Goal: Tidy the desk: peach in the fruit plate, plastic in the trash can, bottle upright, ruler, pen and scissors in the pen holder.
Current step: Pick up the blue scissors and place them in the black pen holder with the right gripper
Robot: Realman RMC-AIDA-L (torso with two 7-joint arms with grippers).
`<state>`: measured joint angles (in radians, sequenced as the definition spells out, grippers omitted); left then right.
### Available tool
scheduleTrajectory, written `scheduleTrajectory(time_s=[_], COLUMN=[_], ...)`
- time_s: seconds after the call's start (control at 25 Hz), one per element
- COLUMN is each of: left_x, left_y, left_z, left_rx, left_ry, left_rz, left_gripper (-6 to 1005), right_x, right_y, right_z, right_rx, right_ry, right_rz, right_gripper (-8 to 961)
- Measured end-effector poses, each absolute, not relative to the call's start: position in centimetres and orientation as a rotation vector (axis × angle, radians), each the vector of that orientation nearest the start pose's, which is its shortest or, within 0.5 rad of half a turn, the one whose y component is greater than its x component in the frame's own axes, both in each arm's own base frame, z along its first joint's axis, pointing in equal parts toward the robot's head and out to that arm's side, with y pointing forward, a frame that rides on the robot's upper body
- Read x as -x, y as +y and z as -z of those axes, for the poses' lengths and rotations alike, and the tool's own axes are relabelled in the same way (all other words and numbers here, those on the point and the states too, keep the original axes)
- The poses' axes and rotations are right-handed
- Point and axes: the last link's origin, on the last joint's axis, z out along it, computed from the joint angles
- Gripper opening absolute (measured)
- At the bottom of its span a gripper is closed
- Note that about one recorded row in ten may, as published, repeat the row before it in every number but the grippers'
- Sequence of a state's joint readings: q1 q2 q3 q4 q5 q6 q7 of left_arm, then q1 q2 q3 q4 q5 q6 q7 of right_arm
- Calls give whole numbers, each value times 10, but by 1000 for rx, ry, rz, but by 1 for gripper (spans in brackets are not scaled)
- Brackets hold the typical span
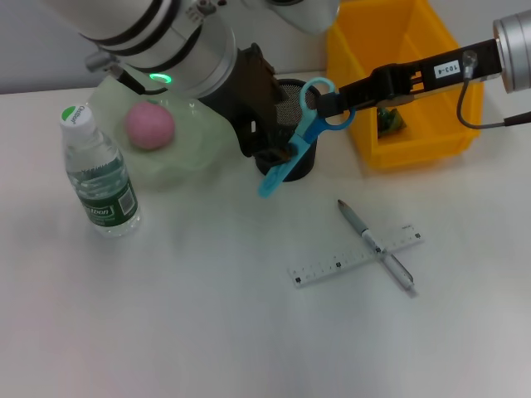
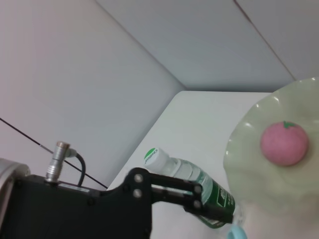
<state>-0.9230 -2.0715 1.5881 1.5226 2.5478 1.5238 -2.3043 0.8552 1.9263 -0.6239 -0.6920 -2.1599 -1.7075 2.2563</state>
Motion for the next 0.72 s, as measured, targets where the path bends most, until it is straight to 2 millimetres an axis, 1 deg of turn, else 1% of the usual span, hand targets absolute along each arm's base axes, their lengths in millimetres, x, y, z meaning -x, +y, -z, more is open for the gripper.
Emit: scheduleTrajectory(time_s=[0.08,0.12,0.16,0.24,0.32,0.36,0.48,0.52,0.56,0.68,0.72], left_x=[15,18,18,22,30,32,40,48,48,57,64], left_y=[364,364,364,365,363,362,357,352,352,343,336], left_z=[14,7,7,1,-8,-10,-15,-20,-20,-23,-23], left_rx=[2736,2733,2733,2741,2777,2793,2834,2866,2866,2918,2958], left_ry=[227,189,189,142,57,32,-38,-92,-92,-139,-165], left_rz=[-438,-406,-406,-365,-274,-239,-134,-32,-32,97,172], left_gripper=[609,631,654,698,742,764,802,815,815,814,814], right_x=[-177,-180,-180,-183,-188,-188,-195,-198,-198,-204,-205], right_y=[401,401,401,401,400,400,399,398,398,399,399], right_z=[-65,-68,-68,-72,-81,-81,-94,-102,-102,-115,-119], right_rx=[2729,2716,2716,2700,2678,2678,2646,2628,2628,2597,2588], right_ry=[1393,1390,1390,1376,1341,1341,1315,1295,1295,1259,1238], right_rz=[-609,-611,-611,-621,-669,-669,-717,-738,-738,-764,-774], right_gripper=[83,83,83,82,82,82,82,82,82,83,83])
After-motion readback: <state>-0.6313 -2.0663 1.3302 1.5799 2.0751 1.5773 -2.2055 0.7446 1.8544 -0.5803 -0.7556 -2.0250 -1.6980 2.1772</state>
